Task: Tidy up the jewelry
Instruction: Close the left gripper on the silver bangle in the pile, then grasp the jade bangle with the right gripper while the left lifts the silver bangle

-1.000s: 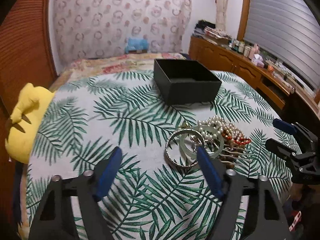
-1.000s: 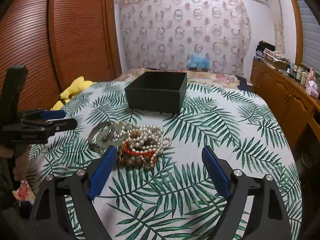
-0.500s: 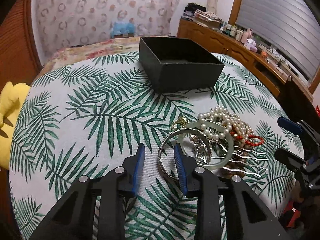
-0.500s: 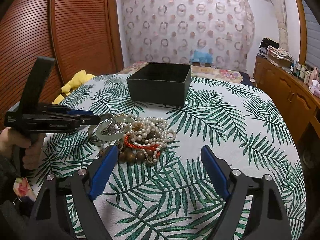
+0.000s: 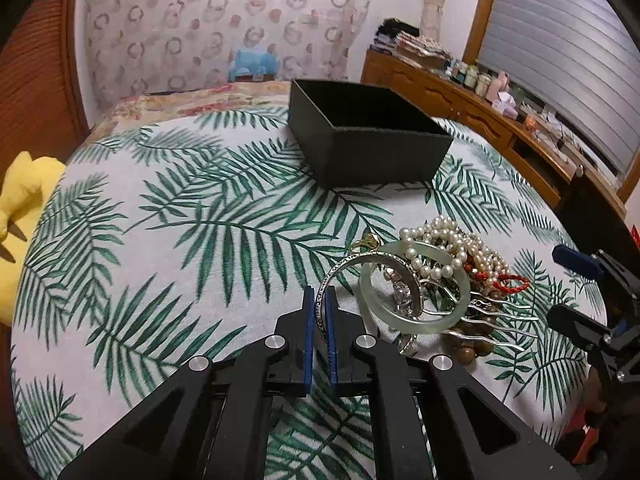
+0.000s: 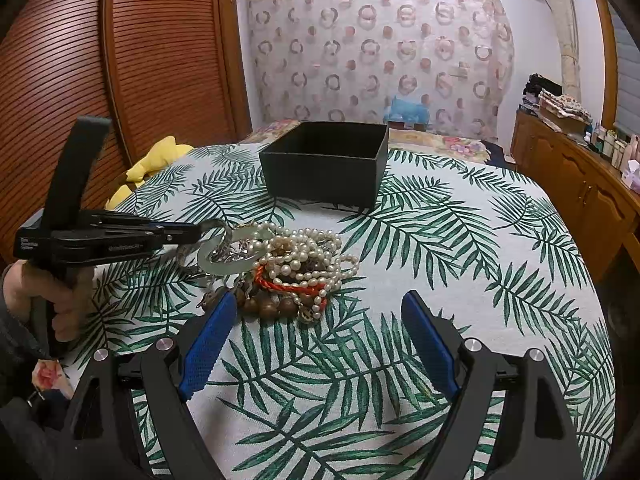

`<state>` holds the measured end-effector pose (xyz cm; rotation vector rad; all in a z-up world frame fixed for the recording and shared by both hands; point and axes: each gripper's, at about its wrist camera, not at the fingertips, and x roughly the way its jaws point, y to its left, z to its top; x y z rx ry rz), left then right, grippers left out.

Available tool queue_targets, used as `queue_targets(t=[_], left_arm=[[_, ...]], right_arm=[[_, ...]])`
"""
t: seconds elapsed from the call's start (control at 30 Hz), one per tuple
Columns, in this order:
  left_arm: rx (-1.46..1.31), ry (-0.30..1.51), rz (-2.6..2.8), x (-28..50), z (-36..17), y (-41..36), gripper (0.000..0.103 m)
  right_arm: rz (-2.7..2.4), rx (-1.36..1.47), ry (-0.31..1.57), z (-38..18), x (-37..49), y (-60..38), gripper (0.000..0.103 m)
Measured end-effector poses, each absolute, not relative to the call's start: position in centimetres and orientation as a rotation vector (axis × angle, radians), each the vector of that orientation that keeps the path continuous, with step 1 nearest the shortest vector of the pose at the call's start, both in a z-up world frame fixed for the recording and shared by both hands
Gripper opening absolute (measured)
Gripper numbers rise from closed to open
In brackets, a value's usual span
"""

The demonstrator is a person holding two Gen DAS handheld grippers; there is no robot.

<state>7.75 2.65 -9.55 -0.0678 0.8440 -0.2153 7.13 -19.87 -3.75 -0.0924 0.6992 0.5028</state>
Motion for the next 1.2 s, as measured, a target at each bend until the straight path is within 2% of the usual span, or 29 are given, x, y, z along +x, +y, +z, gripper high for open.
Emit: queue_targets(t=[0.3, 0.53, 0.7, 0.97, 1.03, 1.2], left_arm=[[-0.095, 0.759, -0.190, 5.5, -7.1, 3.4, 0.004], [-0.078, 0.723, -0.190, 4.6, -6.0, 3.1, 0.004], [-0.080, 0.711, -0.178, 4.0, -5.9, 3.4, 0.004], [-0.087, 0.695, -0.146, 3.1, -5.4, 5.0, 0.004], [-0.092, 0.695, -0.136, 2.9, -5.4, 5.6, 0.004], [-0.097, 0.694, -0.119, 2.8, -5.4, 6.6, 0.004]], right_arm=[[0.535, -0.109, 0.713, -3.6, 7.6, -19.1, 0.079], [0.567, -0.133, 0.718, -2.9, 8.9, -17.9, 0.063], [0.628, -0.139, 0.727, -2.5, 9.4, -16.6, 0.057], [0.799, -0.168, 0.774, -2.5, 9.5, -12.1, 0.037], [0.835, -0.197, 0.797, -2.9, 9.8, -10.8, 0.029], [0.851, -0.262, 0.850, -3.9, 10.7, -8.6, 0.026]])
